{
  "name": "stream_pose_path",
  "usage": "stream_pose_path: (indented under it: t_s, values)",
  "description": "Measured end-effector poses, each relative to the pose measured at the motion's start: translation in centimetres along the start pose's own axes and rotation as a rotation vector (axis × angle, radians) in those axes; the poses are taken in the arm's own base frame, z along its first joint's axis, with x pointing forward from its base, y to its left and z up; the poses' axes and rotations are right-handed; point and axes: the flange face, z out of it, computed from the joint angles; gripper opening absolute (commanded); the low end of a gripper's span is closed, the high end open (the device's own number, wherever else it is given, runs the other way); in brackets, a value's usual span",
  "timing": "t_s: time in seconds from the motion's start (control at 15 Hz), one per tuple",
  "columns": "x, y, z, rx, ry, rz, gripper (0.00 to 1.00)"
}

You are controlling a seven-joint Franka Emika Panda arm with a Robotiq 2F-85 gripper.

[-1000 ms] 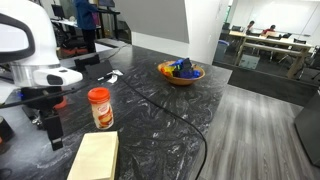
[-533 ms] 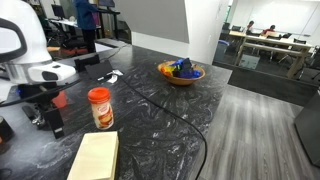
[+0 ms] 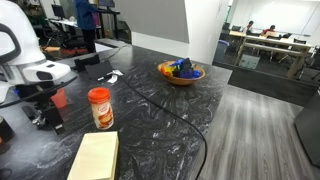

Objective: Move the can opener on the counter

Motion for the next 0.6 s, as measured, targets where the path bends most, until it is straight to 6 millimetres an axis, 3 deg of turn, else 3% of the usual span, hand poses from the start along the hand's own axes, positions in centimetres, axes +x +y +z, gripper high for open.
stream_pose_path:
  t_s: [0.33,0.6]
  values:
    - [-0.1,-0.6,-0.2,0.01,0.017,-0.014,1.0]
    - [-1.0,-5.1,-0.9,0.069,0.104,-0.059,1.0]
